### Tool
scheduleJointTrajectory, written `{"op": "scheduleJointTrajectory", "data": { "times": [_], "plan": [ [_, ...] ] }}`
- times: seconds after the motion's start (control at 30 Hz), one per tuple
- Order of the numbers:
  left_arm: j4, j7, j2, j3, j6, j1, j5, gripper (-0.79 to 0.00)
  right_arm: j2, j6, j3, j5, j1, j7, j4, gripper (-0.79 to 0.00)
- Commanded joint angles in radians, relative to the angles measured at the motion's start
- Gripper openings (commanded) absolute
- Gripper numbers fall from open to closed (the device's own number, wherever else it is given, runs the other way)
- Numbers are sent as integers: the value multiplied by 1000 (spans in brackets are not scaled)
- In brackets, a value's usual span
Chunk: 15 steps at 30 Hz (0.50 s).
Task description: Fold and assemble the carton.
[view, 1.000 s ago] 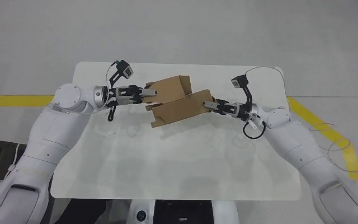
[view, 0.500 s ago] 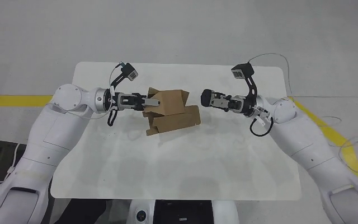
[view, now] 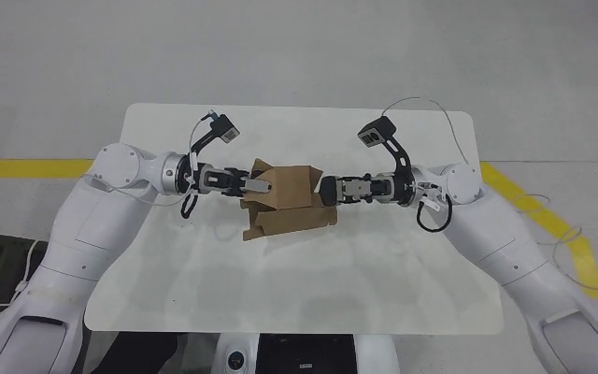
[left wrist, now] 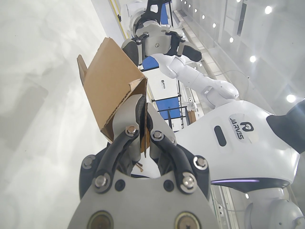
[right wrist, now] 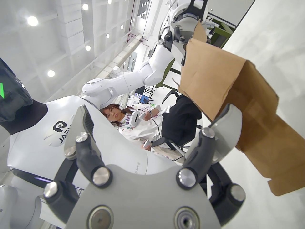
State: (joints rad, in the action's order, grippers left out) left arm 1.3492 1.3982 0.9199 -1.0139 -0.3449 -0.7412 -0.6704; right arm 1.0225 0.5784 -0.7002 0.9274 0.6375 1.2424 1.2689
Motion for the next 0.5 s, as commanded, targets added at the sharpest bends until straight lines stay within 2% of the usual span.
{"op": "scheduleJointTrajectory", "data": {
  "times": [0.0, 0.3, 0.47],
  "plan": [
    [4, 7, 1, -3, 1, 0, -6, -785, 8, -4, -2, -1, 4, 4, -5, 0],
    [27, 24, 4, -18, 10, -10, -23, -785, 50, -30, -23, -4, 11, 30, -27, -6],
    [36, 25, 7, -18, 14, -15, -17, -785, 76, -48, -30, 8, 17, 48, -41, -68]
  ]
}}
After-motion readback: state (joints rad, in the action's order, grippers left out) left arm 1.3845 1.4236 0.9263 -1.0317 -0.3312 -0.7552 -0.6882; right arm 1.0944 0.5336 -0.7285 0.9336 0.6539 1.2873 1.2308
